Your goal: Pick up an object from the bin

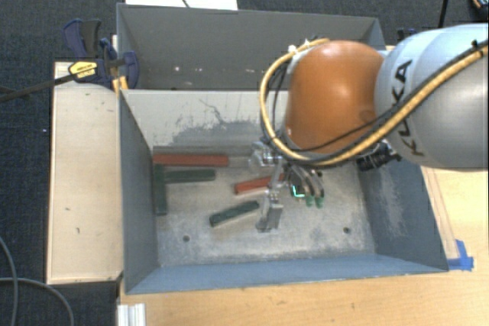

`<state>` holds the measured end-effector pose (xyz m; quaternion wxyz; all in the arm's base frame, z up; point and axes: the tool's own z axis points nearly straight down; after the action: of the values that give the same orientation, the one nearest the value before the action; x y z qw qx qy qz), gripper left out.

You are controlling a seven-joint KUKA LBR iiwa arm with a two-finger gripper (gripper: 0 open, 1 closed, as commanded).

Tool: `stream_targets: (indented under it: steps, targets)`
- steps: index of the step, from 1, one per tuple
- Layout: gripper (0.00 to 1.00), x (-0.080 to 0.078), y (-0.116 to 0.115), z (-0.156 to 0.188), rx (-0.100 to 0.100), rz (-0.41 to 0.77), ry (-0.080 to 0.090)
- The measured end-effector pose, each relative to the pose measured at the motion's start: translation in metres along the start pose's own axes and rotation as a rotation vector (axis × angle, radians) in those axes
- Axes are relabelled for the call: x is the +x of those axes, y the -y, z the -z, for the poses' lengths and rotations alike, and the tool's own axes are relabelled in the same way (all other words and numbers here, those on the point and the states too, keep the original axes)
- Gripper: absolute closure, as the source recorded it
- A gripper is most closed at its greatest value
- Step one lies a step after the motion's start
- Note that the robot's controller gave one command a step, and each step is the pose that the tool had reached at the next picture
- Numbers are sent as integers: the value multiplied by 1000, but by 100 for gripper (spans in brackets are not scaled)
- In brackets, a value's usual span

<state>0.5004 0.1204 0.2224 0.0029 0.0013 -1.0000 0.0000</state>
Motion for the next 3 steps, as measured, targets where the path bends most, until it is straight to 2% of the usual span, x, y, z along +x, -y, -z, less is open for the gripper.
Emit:
stream_targets:
  steps: [1,2,3]
  targets:
    - [0,-27,19,-155,-1,-56,6]
    - [100,-29,19,-150,-3,-60,15]
    - [100,-22,6,-9,-4,-41,16]
